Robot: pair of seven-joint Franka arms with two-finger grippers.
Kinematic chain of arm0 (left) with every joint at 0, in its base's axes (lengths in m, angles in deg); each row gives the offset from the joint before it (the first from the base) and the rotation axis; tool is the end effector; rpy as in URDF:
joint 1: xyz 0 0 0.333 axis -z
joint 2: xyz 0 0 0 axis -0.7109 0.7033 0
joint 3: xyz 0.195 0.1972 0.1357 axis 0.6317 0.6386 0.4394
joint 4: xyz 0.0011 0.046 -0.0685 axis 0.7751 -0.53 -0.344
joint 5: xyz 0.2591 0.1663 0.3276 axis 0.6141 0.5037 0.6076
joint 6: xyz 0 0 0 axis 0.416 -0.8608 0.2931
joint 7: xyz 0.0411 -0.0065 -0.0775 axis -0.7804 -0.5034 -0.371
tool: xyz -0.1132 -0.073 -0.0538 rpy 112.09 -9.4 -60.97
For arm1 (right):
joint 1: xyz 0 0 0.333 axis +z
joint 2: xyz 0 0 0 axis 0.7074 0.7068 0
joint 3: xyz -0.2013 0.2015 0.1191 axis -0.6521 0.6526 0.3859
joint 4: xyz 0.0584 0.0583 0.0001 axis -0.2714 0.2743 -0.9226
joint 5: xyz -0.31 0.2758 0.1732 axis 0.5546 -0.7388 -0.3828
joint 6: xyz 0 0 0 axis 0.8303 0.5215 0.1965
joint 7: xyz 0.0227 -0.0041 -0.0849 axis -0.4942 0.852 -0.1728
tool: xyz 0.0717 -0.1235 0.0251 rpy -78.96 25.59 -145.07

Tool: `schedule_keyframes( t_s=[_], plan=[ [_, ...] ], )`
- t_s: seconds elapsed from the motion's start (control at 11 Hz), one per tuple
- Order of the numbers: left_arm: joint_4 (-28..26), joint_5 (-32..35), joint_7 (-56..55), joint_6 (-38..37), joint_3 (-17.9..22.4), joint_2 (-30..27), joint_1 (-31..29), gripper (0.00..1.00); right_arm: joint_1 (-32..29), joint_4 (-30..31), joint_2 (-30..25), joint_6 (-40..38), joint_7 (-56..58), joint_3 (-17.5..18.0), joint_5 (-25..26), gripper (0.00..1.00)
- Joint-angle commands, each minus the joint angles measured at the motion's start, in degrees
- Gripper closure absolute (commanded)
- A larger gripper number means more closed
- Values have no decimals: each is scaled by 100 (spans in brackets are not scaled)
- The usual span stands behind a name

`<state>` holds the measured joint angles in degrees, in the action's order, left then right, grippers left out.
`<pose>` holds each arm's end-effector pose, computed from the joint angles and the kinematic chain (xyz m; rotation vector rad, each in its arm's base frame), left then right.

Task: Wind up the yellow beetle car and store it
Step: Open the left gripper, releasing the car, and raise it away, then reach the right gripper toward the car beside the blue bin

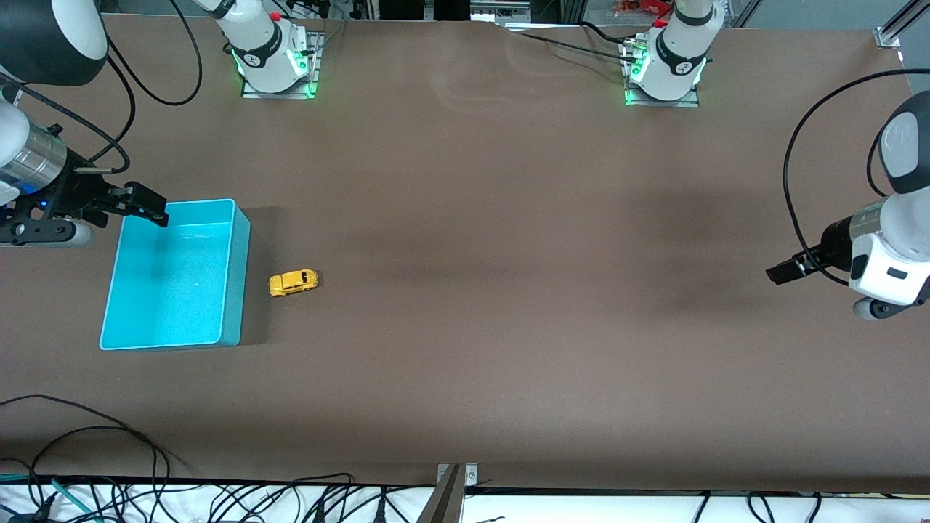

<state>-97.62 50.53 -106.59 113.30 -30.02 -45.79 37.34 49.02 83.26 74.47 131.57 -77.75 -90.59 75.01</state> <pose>0.6936 0.0214 0.4264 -3.0257 -0.6709 0.1678 0.6577 0.0376 0.5058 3.1353 0.0300 0.0155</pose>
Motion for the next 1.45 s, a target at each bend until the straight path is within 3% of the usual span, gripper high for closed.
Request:
schedule_keyframes(
  t_s=[0.0, 0.27, 0.55, 0.82, 1.36],
  plan=[
    [-180, -434, 673, -96, -31, -495, -64, 1, -5, -81, 4, -79, -3, 8, 32, 0],
    [-628, -611, 1174, -43, -31, -812, -91, 4, -31, -81, 126, -62, -21, 0, 41, 0],
    [-550, -664, 1255, -43, -31, -803, -143, 0, -58, -81, 162, -26, -56, -18, 67, 0],
    [-471, -611, 1867, -52, -14, -777, -152, 0, -23, -81, 652, 262, -64, 8, -3, 0],
    [-401, -611, 2353, -52, -5, -803, -161, 0, 688, -29, 997, 589, -47, 35, 58, 0]
  ],
)
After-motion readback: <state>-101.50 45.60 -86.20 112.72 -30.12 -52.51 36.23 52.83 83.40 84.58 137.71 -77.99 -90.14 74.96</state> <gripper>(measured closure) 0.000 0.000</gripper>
